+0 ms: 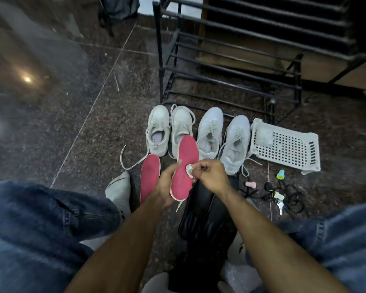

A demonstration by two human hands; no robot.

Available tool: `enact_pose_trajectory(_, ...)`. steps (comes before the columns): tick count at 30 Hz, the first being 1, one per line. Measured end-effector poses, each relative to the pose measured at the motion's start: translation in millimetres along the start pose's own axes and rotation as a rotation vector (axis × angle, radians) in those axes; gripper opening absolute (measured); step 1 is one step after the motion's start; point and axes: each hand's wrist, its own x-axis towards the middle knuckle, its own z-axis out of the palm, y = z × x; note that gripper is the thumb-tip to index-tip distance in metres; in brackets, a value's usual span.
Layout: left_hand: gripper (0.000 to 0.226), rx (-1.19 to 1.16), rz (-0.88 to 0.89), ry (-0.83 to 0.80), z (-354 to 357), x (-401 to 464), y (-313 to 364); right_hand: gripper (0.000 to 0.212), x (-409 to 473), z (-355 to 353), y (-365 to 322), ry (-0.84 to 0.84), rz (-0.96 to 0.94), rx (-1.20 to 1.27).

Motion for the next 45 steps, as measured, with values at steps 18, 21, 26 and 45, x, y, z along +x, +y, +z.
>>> enact_pose_trajectory(18, 0.063, -0.199, 0.076, -0.335, 61.7, -34.2, 24.9, 0.024, -65.4, -36.6, -94.3, -0.069, -0.601, -0.649)
enact_pose_trajectory(21, 0.051, -0.202, 0.103, -0.336, 67.1, -34.3, 21.2, 0.026, -47.1, -48.7, -108.0, 0.110, -0.579, -0.806)
enact_pose_trajectory(26, 0.051, -0.186, 0.113, -0.373, 71.5, -37.4, 24.8, 0.022, -44.5, -51.4, -115.9, 0.114, -0.543, -0.757)
enact_pose_trajectory(45, 0.059, -0.188, 0.083, -0.426, 71.8, -34.6, 22.5, 0.023, -70.6, -66.7, -121.7, -0.135, -0.660, -0.902)
